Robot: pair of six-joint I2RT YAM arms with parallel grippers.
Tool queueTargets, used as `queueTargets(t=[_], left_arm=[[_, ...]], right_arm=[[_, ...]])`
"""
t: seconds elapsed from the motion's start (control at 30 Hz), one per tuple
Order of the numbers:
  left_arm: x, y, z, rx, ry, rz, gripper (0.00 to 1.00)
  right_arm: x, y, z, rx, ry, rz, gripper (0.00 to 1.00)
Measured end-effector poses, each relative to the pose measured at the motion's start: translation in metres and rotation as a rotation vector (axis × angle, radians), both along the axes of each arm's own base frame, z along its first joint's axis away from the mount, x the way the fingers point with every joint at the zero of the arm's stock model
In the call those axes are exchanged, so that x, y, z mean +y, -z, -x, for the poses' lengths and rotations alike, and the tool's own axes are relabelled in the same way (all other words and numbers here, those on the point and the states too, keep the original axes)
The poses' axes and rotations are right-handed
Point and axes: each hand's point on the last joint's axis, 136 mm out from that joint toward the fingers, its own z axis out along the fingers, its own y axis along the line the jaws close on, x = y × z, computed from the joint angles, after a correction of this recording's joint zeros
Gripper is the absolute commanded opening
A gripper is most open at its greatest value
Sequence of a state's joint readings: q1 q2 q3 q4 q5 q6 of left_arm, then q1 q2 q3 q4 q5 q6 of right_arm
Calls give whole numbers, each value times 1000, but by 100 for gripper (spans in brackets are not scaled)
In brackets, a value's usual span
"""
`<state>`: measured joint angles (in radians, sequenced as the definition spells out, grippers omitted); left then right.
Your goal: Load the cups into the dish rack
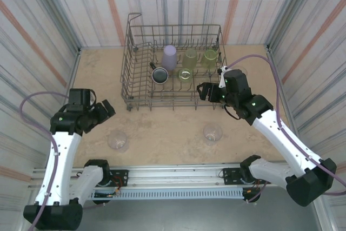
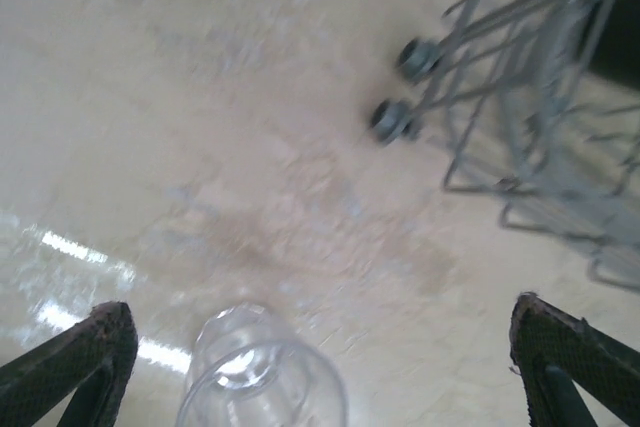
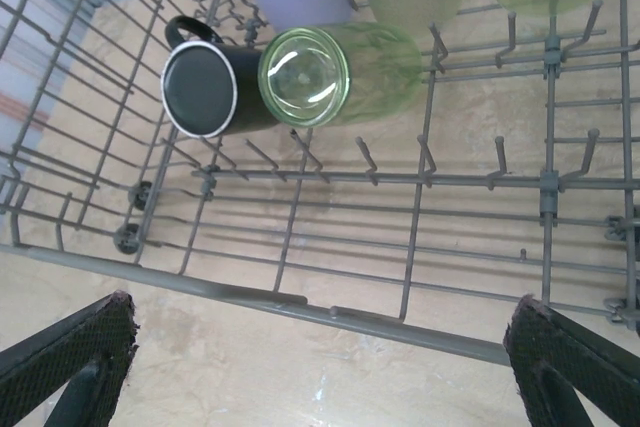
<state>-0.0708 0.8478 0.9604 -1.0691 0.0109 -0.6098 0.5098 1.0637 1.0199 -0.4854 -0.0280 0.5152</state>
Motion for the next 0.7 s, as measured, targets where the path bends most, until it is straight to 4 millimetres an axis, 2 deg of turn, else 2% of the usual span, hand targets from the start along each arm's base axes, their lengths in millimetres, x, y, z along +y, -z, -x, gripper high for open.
queueTargets(t=[0.17, 0.4, 0.57, 0.7], left_arm=[[-7, 33, 20, 123, 0, -63, 99], [-11, 59, 37, 190, 3, -127, 94], [-8, 76, 48, 231, -31, -137, 77], [-9, 81, 50, 236, -46, -138, 64]], right_arm=[[0, 2, 1, 8, -5, 0, 99], [2, 2, 3, 12, -15, -6, 99], [0, -2, 6, 2, -13, -12, 99], [-2, -2, 5, 1, -7, -13, 99]])
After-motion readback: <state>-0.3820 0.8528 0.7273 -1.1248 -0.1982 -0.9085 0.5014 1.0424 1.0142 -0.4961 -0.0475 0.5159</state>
